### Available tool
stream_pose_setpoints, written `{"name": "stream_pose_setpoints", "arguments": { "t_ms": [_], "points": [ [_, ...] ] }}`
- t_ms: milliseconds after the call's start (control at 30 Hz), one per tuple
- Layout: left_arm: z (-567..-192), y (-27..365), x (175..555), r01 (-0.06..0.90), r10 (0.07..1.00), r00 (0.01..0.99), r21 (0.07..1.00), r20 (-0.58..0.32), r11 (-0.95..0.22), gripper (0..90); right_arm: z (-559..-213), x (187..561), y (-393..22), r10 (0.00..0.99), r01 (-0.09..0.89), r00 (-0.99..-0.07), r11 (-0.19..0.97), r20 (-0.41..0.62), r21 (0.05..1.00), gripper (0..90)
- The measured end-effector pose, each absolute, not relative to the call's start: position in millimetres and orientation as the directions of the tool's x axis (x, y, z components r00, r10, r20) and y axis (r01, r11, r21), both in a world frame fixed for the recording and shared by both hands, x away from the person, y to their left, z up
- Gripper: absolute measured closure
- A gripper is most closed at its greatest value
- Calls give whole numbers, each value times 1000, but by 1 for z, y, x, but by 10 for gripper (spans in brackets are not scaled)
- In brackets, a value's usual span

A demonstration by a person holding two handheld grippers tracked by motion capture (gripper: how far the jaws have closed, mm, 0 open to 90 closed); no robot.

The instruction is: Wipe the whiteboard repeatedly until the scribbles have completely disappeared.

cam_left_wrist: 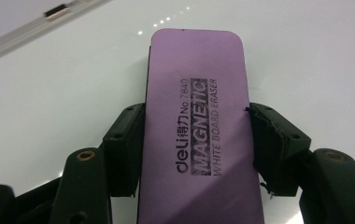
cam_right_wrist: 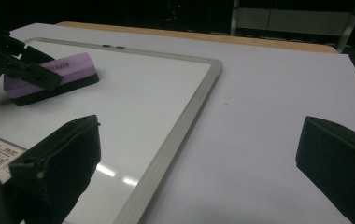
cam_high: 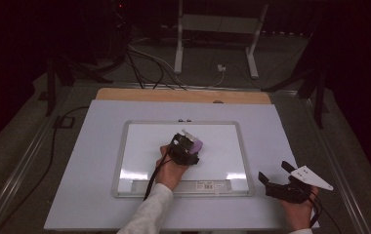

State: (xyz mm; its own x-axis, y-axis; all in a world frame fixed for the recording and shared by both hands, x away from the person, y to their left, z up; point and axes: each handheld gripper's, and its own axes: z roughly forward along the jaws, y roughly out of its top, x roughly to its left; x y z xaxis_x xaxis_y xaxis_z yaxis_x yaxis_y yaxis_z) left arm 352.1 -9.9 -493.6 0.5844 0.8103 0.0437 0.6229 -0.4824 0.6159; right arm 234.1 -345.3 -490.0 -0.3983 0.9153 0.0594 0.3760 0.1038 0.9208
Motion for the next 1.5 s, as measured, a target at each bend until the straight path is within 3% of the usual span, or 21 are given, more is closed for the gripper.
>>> {"name": "stream_pose_setpoints", "arguments": {
  "t_ms": [300,800,1033,1167,1267,1333,1500],
  "points": [
    [-493,-30,332,580,749,663,618,21,-531,417,-490,234,-345,915,377,-399,106,58,920,4],
    [-494,-4,362,641,827,561,616,32,-459,418,-490,234,-345,915,377,-400,107,57,920,4],
    [-493,-15,351,613,795,605,609,48,-503,418,-491,235,-344,914,378,-401,109,57,919,4],
    [-494,-25,340,600,750,661,616,-23,-510,417,-491,235,-344,914,378,-402,111,55,919,4],
    [-494,-30,335,579,733,680,619,-8,-531,417,-490,234,-344,914,378,-401,109,56,919,4],
    [-495,-28,337,591,736,676,620,-33,-516,417,-490,234,-345,915,378,-399,107,57,920,4],
    [-495,-14,352,617,783,622,613,6,-494,418,-490,234,-345,916,379,-397,108,56,919,4]
  ]
}}
